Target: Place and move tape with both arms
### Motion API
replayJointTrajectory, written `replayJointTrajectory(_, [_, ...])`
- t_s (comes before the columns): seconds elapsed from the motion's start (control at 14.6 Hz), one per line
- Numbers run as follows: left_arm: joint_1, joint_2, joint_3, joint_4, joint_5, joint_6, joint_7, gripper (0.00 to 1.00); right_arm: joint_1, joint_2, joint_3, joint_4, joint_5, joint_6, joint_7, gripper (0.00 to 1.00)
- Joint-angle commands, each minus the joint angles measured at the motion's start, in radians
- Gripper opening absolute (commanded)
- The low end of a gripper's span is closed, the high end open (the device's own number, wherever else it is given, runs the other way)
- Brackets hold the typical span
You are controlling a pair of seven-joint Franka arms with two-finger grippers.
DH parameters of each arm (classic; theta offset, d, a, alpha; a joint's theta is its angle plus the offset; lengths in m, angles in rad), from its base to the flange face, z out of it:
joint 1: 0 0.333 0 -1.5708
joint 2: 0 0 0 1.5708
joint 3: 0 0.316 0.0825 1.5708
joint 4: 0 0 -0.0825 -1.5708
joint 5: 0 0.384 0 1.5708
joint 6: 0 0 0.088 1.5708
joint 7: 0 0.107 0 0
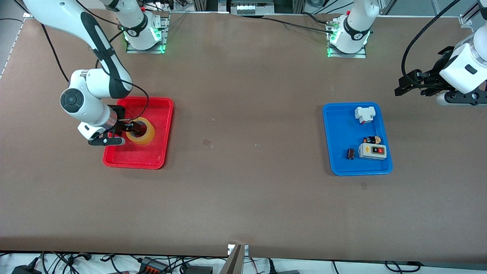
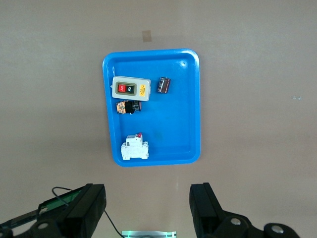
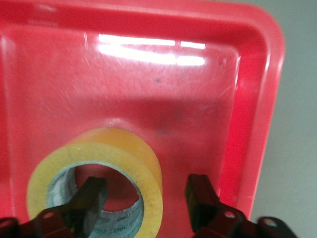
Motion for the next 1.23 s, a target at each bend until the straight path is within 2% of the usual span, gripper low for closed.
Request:
replayJointTrajectory(0.0, [0.001, -0.031, 0.000, -0.025, -0.009, 0.000, 0.004, 1.00, -0.009, -0.089, 0.006, 0.061, 0.020, -0.128, -0.017, 0.98])
replayJointTrajectory(0.34, [0.001, -0.031, 0.000, -0.025, -0.009, 0.000, 0.004, 1.00, -0.012, -0.271, -0.002, 0.150, 0.032, -0.339, 0.003, 0.98])
replayJointTrajectory(0.55, [0.001, -0.029, 0.000, -0.025, -0.009, 0.001, 0.004, 1.00, -0.006, -0.354, -0.001, 0.241, 0.032, -0.509, 0.029, 0.98])
replayJointTrajectory(0.75, [0.002, -0.029, 0.002, -0.022, -0.009, 0.001, 0.004, 1.00, 0.002, -0.356, 0.010, 0.418, 0.029, -0.734, 0.092, 0.98])
replayJointTrajectory(0.89, [0.004, -0.029, 0.010, -0.021, -0.009, 0.000, 0.004, 1.00, 0.015, -0.350, 0.010, 0.538, 0.029, -0.827, 0.104, 0.98])
replayJointTrajectory(1.17, [0.036, -0.031, 0.013, -0.015, -0.009, -0.002, 0.056, 1.00, 0.012, -0.359, -0.002, 0.661, 0.031, -0.978, 0.107, 0.98])
